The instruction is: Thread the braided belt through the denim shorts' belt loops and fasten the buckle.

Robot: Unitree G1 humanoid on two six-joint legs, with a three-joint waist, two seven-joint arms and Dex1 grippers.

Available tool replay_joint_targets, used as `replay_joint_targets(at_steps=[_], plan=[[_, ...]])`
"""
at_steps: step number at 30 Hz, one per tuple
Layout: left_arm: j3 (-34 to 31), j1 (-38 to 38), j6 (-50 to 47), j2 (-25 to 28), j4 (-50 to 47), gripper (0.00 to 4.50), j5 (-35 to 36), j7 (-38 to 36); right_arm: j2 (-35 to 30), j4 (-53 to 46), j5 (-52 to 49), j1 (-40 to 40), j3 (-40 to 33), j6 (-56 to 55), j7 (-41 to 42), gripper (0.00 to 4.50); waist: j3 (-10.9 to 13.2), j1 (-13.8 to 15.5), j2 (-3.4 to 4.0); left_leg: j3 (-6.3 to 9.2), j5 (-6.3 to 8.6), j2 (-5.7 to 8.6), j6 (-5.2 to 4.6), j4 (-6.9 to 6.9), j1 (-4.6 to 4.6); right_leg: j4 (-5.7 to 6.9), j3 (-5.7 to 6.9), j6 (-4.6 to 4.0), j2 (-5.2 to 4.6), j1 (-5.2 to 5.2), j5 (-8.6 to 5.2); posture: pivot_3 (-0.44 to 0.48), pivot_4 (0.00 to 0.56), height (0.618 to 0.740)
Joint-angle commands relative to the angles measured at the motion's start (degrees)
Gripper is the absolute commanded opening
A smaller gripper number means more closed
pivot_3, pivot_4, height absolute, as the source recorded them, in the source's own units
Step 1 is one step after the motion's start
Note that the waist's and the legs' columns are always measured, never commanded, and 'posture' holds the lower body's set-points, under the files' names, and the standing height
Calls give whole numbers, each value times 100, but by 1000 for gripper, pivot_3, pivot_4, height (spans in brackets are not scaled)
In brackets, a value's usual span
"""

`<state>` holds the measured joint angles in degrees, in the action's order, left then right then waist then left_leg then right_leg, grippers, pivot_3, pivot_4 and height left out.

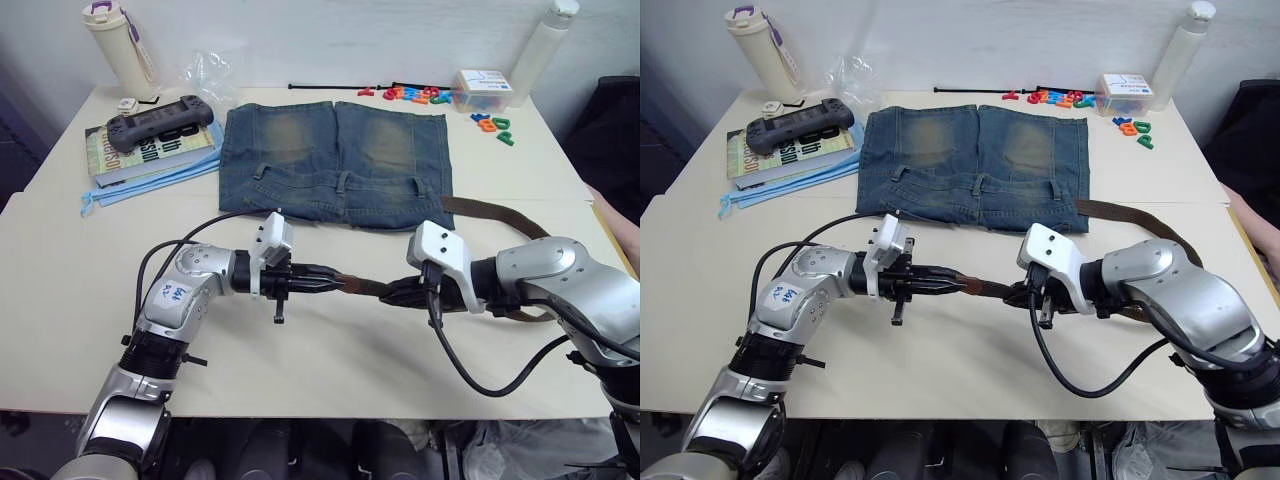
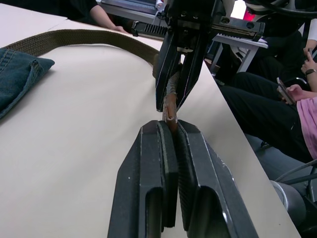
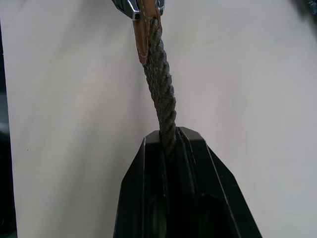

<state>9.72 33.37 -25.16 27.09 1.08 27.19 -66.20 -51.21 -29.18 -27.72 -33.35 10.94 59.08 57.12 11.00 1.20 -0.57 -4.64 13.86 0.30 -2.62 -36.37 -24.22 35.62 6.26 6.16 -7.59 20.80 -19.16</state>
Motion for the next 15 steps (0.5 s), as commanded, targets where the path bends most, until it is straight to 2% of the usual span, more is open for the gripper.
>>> replay_joint_targets(at_steps=[1, 3, 4, 5, 7, 11, 12, 15], plan=[[-86, -34, -41, -71, -222, 55, 91, 48, 4, -181, 39, -70, -1, -265, -41, 0, 0, 0, 0, 0, 0, 0, 0, 0, 0, 0, 0, 0, 0, 0, 0, 0, 150, 718], [-170, -70, -185, -131, -227, 55, 210, 137, 115, -213, -13, -50, -173, -295, -172, 0, 0, -1, 0, 0, 0, 0, 0, 0, 0, 0, 0, 0, 0, 0, 0, 0, 150, 718], [-208, -85, -249, -158, -232, 0, 252, 171, 157, -218, -32, -44, -249, -293, -241, 878, 0, -3, 0, 0, 0, 0, 0, 0, 0, 0, 0, 0, 0, 0, 0, 0, 150, 718], [-278, -114, -362, -197, -236, 0, 333, 231, 180, -227, -131, -44, -395, -218, -284, 1182, 0, 0, 0, 0, 0, 0, 0, -1, 1, 2, 0, 0, 0, -1, 0, 0, 150, 718], [-412, -171, -573, -268, -235, 0, 465, 364, 219, -236, -363, -24, -776, -22, -385, 2085, 0, 3, 0, 1, -1, 0, 0, -2, 0, 4, 1, 0, 0, -1, 0, 0, 150, 718], [-730, -371, -1224, -450, -410, 0, 929, 776, 413, -360, -1197, 18, -2147, 812, -872, 4107, 1, 9, -1, 5, -1, 0, -3, -6, 0, 16, 5, 1, 0, -9, 0, 0, 150, 718], [-842, -426, -1413, -527, -467, 0, 1074, 943, 526, -423, -1547, 25, -2576, 1125, -1011, 4454, 1, 9, -2, 10, -1, -1, -3, -6, 0, 14, 8, 1, 0, -12, 0, 0, 150, 718], [-1156, -609, -2058, -750, -748, 0, 1600, 1435, 903, -678, -2666, 159, -3695, 1970, -1455, 4454, 1, 12, -2, 14, 0, -1, -4, -5, -1, 12, 9, 1, -2, -14, 0, 0, 150, 718]])
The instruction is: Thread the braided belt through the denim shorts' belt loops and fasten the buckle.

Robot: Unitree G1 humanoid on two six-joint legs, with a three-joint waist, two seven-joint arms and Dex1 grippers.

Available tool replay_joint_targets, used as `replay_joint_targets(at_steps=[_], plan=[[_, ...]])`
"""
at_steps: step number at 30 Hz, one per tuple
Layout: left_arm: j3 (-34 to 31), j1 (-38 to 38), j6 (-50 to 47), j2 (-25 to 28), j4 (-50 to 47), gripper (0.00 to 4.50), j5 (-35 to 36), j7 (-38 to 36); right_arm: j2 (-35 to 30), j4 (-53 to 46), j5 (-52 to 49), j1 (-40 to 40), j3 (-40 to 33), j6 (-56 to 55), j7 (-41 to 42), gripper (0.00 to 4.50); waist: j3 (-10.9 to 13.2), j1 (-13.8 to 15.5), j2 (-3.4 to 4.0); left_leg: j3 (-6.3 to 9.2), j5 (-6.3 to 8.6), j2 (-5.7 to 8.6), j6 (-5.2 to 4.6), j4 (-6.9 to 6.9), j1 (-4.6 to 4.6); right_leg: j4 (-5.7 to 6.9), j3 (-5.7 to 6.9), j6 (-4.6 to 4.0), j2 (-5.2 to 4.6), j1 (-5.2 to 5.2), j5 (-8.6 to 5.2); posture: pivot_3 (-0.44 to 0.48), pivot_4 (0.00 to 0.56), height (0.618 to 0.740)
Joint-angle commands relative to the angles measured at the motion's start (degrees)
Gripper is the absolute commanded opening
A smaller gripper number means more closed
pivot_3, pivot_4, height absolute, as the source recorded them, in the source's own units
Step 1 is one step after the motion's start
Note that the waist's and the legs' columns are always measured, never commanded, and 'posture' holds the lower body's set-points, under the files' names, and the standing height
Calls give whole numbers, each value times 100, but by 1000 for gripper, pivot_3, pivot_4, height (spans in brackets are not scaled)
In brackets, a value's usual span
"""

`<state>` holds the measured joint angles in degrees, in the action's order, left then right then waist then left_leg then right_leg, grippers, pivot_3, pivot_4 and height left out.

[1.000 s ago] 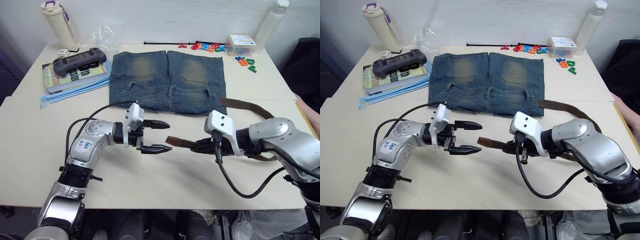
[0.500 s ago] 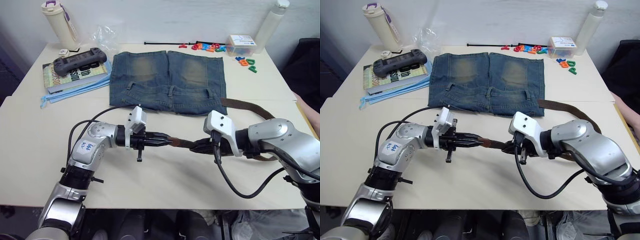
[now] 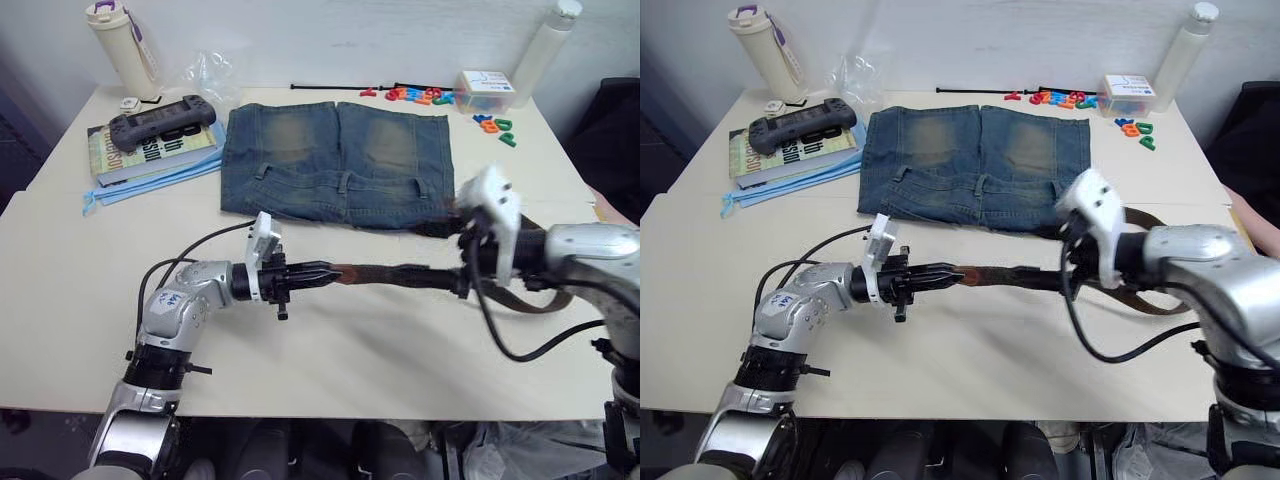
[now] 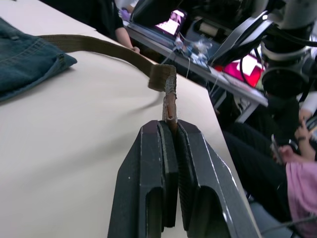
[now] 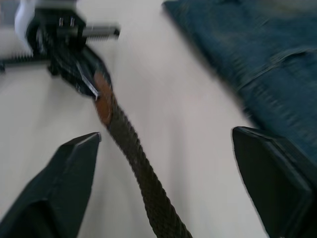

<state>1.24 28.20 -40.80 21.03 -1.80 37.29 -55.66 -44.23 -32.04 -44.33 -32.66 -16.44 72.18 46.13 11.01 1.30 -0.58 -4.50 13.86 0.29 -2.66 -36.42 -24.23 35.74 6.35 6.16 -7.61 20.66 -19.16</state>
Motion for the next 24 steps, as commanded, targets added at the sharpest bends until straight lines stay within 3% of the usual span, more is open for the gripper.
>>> replay_joint_targets(at_steps=[1, 4, 6, 8, 12, 16, 24], plan=[[-417, -159, -736, -232, -588, 0, 822, 557, 352, -495, -1498, 209, -1248, 884, -541, 4454, 0, 1, -1, 3, 0, 0, 0, 0, 1, -1, 2, 0, 0, -3, 0, 0, 150, 718], [-767, -298, -1400, -491, -866, 0, 1523, 1132, 480, -649, -3622, 958, -1525, 669, -1668, 4454, 0, 9, -1, 12, 3, -1, -3, 4, 2, -10, 6, 0, 0, -11, 0, 0, 150, 718], [-920, -360, -1693, -570, -997, 0, 1858, 1410, 292, -691, -5034, 1611, -1213, -77, -2795, 4454, 1, -1, -1, 16, 4, -1, -5, 5, 3, -12, 5, 0, -1, -14, 0, 0, 150, 718], [-1033, -411, -1910, -628, -1108, 0, 2149, 1653, 240, -863, -5730, 2285, -724, -625, -3732, 4454, 1, -5, -2, 14, 4, 0, -7, 5, 5, -12, 3, 0, -2, -14, 0, 0, 150, 718], [-1153, -432, -2112, -633, -1223, 0, 2479, 1943, 329, -1054, -6106, 2957, 103, -1472, -4887, 4454, 2, -31, -6, 2, 2, 1, -7, 1, 8, -11, -10, 0, -1, -3, -1, 0, 150, 718], [-1145, -465, -2189, -507, -1296, 0, 2640, 2004, 1383, -758, -5948, 2884, 873, -2557, -5966, 4454, 1, -55, -16, 2, -8, -5, 6, -1, 14, -2, -10, 0, 8, -3, -1, 0, 150, 718], [-1149, -457, -2162, -396, -1298, 0, 2750, 2107, 2357, -710, -5944, 2722, 805, -3883, -6447, 4454, 2, -32, -12, -2, -9, -2, 6, 4, 8, -2, -18, -1, 8, 8, -1, 0, 150, 718]])
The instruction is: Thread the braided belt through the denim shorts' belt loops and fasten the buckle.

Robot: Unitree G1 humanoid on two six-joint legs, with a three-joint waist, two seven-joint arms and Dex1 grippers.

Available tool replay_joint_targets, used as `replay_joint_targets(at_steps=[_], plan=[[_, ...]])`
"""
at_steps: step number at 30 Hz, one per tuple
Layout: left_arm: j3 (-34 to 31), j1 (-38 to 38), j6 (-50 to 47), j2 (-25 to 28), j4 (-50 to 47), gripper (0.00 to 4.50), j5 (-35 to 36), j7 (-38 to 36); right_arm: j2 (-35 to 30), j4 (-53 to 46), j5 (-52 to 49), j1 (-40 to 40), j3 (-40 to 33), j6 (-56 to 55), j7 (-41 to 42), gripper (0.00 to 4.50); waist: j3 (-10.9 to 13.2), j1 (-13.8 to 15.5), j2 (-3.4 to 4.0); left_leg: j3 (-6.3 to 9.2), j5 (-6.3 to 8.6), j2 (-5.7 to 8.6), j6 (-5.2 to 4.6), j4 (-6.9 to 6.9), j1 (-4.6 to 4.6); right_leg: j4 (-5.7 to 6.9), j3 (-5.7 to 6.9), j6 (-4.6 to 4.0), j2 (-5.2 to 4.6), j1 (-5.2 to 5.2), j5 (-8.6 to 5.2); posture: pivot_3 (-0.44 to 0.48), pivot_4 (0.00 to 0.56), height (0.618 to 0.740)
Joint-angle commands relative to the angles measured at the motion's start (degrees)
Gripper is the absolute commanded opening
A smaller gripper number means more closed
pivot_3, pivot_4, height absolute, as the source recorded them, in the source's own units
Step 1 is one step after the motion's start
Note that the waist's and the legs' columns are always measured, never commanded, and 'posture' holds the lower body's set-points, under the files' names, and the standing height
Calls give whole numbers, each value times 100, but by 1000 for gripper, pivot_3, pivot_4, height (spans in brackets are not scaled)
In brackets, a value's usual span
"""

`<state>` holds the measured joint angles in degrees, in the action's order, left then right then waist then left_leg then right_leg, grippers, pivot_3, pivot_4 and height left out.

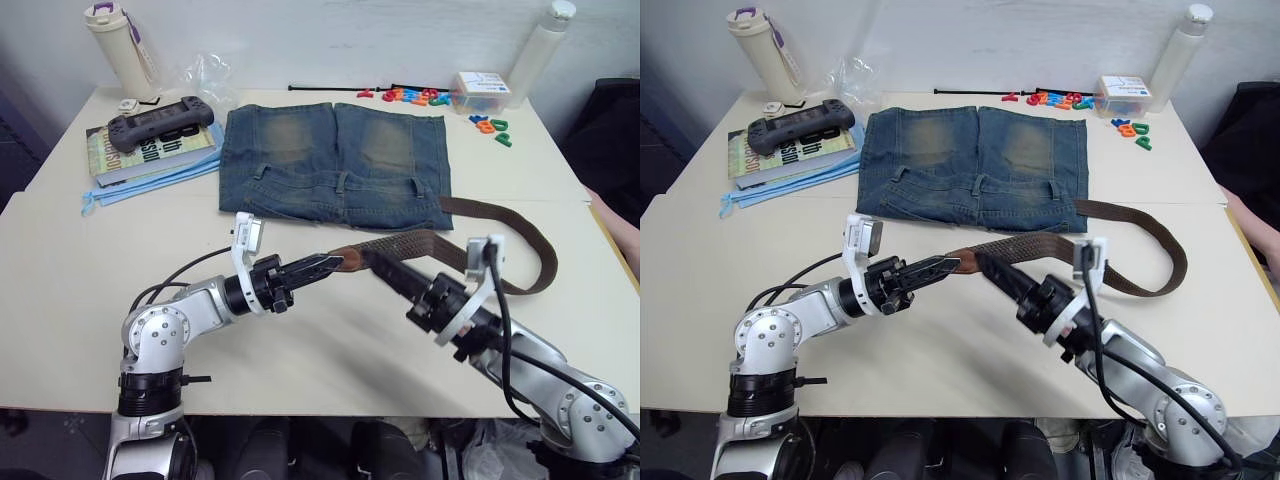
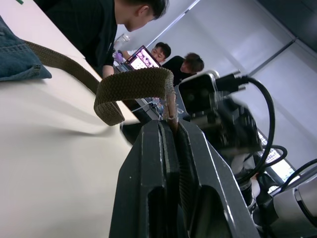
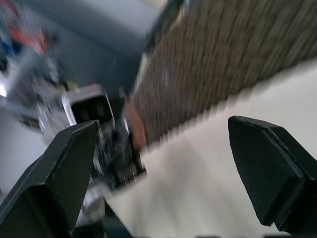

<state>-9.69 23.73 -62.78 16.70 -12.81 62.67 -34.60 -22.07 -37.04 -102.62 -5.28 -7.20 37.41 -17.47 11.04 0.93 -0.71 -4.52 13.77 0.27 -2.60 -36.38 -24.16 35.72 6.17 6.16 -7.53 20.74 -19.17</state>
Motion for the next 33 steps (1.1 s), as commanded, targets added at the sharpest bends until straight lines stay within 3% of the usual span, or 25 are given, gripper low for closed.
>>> replay_joint_targets(at_steps=[1, 22, 23, 26, 32, 33], plan=[[-54, -13, 38, 40, -209, 0, 227, 15, 181, -203, -95, -21, -124, -501, -113, 4454, 0, 8, 0, 0, 0, 0, 0, 1, 0, -1, 0, 0, 0, 0, 0, 0, 150, 718], [-122, 150, 120, 35, -79, 0, 306, 126, 187, -184, 320, 207, 53, -821, -65, 4454, 1, 10, 1, -5, -1, 0, 1, 16, -3, 2, -9, -6, -1, 18, -3, 0, 150, 718], [-124, 158, 120, 32, -71, 0, 309, 129, 191, -180, 339, 217, 57, -819, -51, 3927, 0, 10, 1, -5, -1, 0, 1, 17, -3, 2, -9, -6, -1, 20, -3, 0, 150, 718], [-124, 169, 120, 40, -63, 0, 310, 118, 208, -157, 411, 237, 60, -827, -22, 2959, 0, 11, 1, -7, -1, 0, 1, 17, -4, 2, -11, -6, -2, 21, -3, 0, 150, 718], [-125, 165, 111, 80, -55, 0, 316, 76, 248, -135, 477, 212, 56, -881, 14, 224, 1, 12, 1, -10, -1, 0, 1, 20, -5, 2, -14, -6, -1, 26, -3, 0, 150, 718], [-127, 165, 110, 88, -51, 0, 316, 70, 258, -135, 486, 202, 63, -890, 14, 51, 1, 12, 1, -11, -1, -1, 1, 20, -6, 3, -15, -6, -2, 26, -3, 0, 150, 718]])
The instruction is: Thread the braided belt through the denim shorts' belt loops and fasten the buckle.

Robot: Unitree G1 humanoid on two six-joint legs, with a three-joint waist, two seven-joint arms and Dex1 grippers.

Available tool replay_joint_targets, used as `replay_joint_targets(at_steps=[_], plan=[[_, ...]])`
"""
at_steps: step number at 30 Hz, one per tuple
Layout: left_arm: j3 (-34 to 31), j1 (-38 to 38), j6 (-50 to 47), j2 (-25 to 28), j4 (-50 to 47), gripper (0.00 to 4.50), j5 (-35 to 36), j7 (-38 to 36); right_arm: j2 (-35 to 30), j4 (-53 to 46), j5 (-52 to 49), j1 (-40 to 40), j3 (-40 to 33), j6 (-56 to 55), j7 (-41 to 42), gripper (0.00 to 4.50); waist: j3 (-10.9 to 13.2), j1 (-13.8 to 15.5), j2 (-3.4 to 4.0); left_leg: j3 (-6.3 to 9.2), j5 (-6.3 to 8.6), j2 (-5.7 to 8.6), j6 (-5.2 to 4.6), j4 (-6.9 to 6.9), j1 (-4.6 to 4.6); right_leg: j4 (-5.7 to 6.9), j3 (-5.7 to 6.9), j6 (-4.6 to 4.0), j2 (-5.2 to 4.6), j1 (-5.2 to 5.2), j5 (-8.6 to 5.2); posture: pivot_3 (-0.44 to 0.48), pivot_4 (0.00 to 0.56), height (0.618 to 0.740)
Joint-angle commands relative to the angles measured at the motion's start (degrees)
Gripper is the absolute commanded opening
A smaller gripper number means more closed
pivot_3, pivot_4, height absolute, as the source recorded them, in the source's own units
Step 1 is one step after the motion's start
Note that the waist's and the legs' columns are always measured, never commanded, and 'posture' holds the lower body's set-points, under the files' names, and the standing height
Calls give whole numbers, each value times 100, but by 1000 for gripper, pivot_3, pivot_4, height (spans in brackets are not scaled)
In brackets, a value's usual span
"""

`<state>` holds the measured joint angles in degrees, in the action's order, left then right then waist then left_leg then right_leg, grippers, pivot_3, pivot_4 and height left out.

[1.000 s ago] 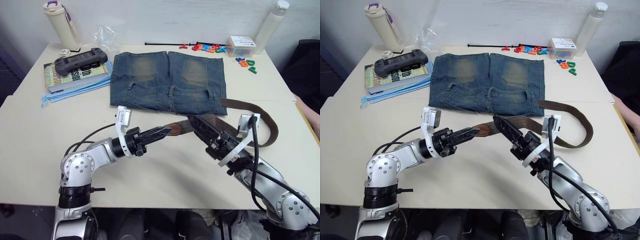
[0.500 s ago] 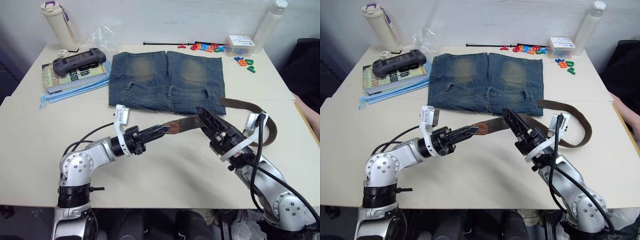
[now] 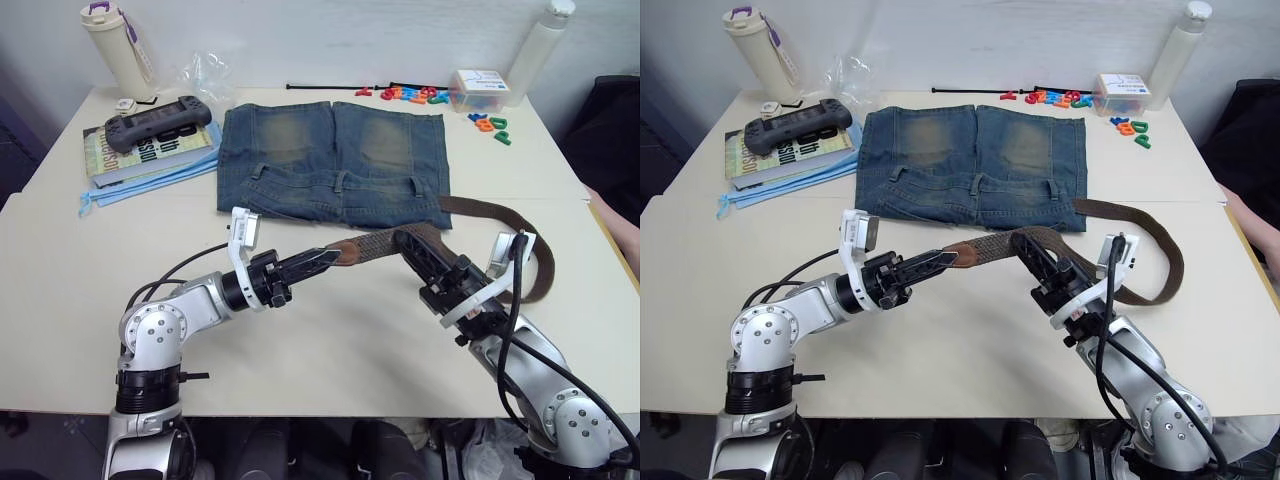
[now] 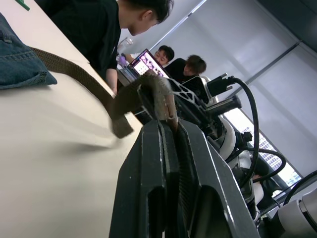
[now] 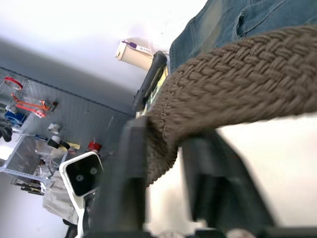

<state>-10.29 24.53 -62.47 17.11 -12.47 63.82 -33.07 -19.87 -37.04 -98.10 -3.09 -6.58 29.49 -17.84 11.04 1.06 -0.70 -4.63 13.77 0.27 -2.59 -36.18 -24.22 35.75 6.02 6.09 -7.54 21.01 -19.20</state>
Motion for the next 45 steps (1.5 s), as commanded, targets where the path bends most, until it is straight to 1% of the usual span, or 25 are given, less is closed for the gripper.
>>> replay_joint_targets(at_steps=[1, 6, 8, 11, 12, 13, 14, 15, 18, 20, 21, 22, 24, 25, 26, 27, 30, 33, 34, 37, 39, 40, 42, 44, 45], plan=[[-69, 88, 81, 54, -79, 0, 198, -87, 45, -135, 42, -30, 7, -108, 51, 51, 0, -1, 0, -1, 0, 0, 0, 0, 0, 0, -1, 0, 0, 0, 0, 0, 150, 718], [-47, 102, 125, 120, -62, 0, 148, -168, 64, -134, 92, -80, 40, -151, 19, 51, 0, -2, 0, -2, 0, 0, 0, 1, -1, 1, -4, 0, 0, 4, 0, 0, 150, 718], [-60, 114, 170, 147, -16, 879, 140, -213, 74, -135, 115, -101, 59, -165, 0, 0, 0, 0, 0, -3, 0, 0, 0, 2, -1, 1, -4, 0, 0, 4, 0, 0, 150, 718], [33, 117, 292, 315, 7, 2023, -56, -438, 104, -146, 151, -136, 95, -197, -30, 0, 0, -2, 0, -3, 0, 0, 0, 3, -2, 0, -5, 0, 0, 6, 0, 0, 150, 718], [124, 120, 424, 444, 34, 2557, -265, -582, 129, -150, 180, -146, 105, -222, -57, 0, 0, -4, 0, -4, 0, 0, 1, 4, -2, 1, -5, -1, 0, 8, 0, 0, 150, 718], [224, 134, 591, 617, 112, 2966, -505, -806, 155, -156, 231, -163, 118, -244, -83, 0, 0, -7, 1, -5, -1, 0, 1, 5, -2, 2, -5, -1, 0, 10, -1, 0, 150, 718], [300, 144, 719, 742, 177, 3507, -668, -977, 176, -159, 269, -174, 126, -257, -101, 0, 0, -7, 1, -10, -2, -1, 3, 7, -2, 4, -7, -3, 0, 13, -2, 0, 150, 718], [471, 226, 1112, 1012, 465, 3911, -1101, -1340, 219, -173, 332, -183, 122, -300, -134, 0, 0, -4, 1, -15, -3, -1, 4, 9, -2, 9, -9, -5, 0, 19, -2, 0, 150, 718], [1046, 706, 2525, 1697, 1602, 3911, -2445, -2373, 300, -241, 457, -171, 96, -410, -203, 0, 0, 0, 1, -37, -5, -1, 7, 17, -4, 19, -22, -8, 0, 41, -4, 0, 150, 718], [1265, 1262, 3425, 1726, 2567, 3911, -3145, -2524, 324, -271, 486, -147, 68, -458, -237, 0, 1, 8, 2, -50, -5, -2, 8, 23, -4, 20, -27, -11, -1, 51, -4, 0, 150, 718], [1394, 1580, 3999, 1640, 3098, 3911, -3556, -2479, 326, -288, 490, -125, 50, -479, -240, 0, 1, 39, 2, -51, -4, -2, 6, 24, -5, 18, -30, -12, -2, 52, -3, 0, 150, 718], [1655, 1910, 4844, 1552, 3690, 3911, -4161, -2373, 331, -293, 501, -115, 45, -495, -243, 0, 1, 48, 1, -51, -2, -2, 2, 23, -8, 17, -30, -11, -7, 53, -3, 0, 150, 718], [2087, 2554, 6274, 1310, 4840, 3911, -5194, -1991, 360, -296, 540, -118, 70, -520, -262, 0, 1, 71, 1, -49, 5, -1, -10, 22, -20, 8, -27, -9, -18, 58, -2, 0, 150, 718], [2383, 2919, 7001, 1175, 5514, 3911, -5801, -1581, 382, -324, 557, -116, 98, -536, -277, 0, 1, 90, -1, -50, 8, 2, -17, 21, -22, 5, -25, -7, -22, 56, -1, 0, 150, 718], [2550, 3183, 7517, 1067, 6043, 3911, -6201, -1299, 396, -346, 568, -114, 118, -549, -286, 0, 0, 86, -2, -51, 12, 3, -25, 15, -35, -1, -20, -2, -24, 59, 2, 0, 150, 718], [2752, 3493, 7894, 935, 6609, 3911, -6635, -831, 418, -396, 579, -113, 145, -566, -310, 0, 0, 79, -2, -54, 14, 4, -31, 14, -46, -1, -19, 5, -24, 62, 6, 0, 150, 718], [3186, 4079, 8501, 675, 7776, 3911, -7531, 44, 475, -500, 621, -112, 192, -604, -360, 0, 1, 22, -11, -80, 26, 6, -53, -7, -98, 10, 12, 28, -20, 105, 18, 0, 150, 718], [3805, 4495, 8551, 451, 8473, 3911, -8551, 1261, 513, -641, 648, -45, 168, -670, -411, 0, 0, 22, -19, -135, 22, 8, -60, -6, -105, 20, 63, 38, -12, 136, 23, 0, 150, 718], [3940, 4572, 8565, 411, 8596, 3911, -8780, 1509, 522, -662, 659, -35, 170, -689, -422, 0, 0, 27, -21, -136, 22, 8, -62, -9, -104, 20, 72, 39, -12, 135, 23, 0, 150, 718], [3942, 4681, 8453, 272, 8843, 3911, -8971, 1751, 545, -719, 702, -11, 190, -729, -480, 0, -1, 5, -25, -148, 16, 7, -76, -16, -92, 25, 52, 57, -17, 132, 36, 0, 150, 718], [3917, 4719, 8448, 238, 8902, 3352, -9086, 1871, 546, -768, 727, 22, 199, -748, -510, 0, 0, 3, -27, -149, 21, 4, -88, -24, -89, 21, 42, 55, -50, 138, 46, 0, 150, 718], [3891, 4726, 8462, 227, 8918, 3023, -9123, 1888, 545, -777, 734, 30, 200, -755, -518, 0, 0, -12, -28, -149, 28, 3, -108, -25, -87, 22, 36, 49, -55, 140, 56, 0, 150, 718], [3863, 4722, 8528, 223, 8933, 2299, -9189, 1829, 537, -773, 737, 39, 190, -775, -524, 0, 1, -41, -28, -148, 22, -2, -116, -23, -89, 21, 19, 37, -55, 145, 75, 0, 150, 718], [3846, 4712, 8555, 239, 8936, 1469, -9272, 1825, 527, -761, 745, 43, 188, -794, -521, 0, 1, -70, -28, -147, 18, -4, -112, -21, -89, 23, 5, 32, -56, 148, 80, 0, 150, 718], [3843, 4710, 8550, 254, 8940, 862, -9313, 1846, 523, -750, 752, 36, 189, -797, -517, 0, 1, -82, -28, -146, 17, -4, -112, -21, -90, 23, 3, 32, -56, 149, 80, 0, 150, 718]])
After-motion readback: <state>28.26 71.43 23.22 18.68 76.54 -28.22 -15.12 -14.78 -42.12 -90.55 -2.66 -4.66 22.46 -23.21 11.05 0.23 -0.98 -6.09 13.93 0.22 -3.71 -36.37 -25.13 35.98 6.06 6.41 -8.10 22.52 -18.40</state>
